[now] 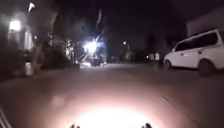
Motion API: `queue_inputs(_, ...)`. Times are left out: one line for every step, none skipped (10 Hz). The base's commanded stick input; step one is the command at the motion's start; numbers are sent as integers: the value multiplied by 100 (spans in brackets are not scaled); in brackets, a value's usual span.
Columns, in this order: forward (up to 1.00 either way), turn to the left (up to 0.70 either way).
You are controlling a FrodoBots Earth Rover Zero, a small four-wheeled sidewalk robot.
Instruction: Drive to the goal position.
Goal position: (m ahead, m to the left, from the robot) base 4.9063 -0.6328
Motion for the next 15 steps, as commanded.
queue_inputs(70, 0)
queue_inputs(70, 0)
queue_inputs(70, 0)
queue_inputs(70, 0)
queue_inputs(70, 0)
queue_inputs(70, 0)
queue_inputs(70, 0)
queue_inputs(70, 0)
queue_inputs(70, 0)
queue_inputs(70, 0)
queue_inputs(70, 0)
queue_inputs(70, 0)
queue_inputs(70, 0)
queue_inputs(70, 0)
queue_inputs(70, 0)
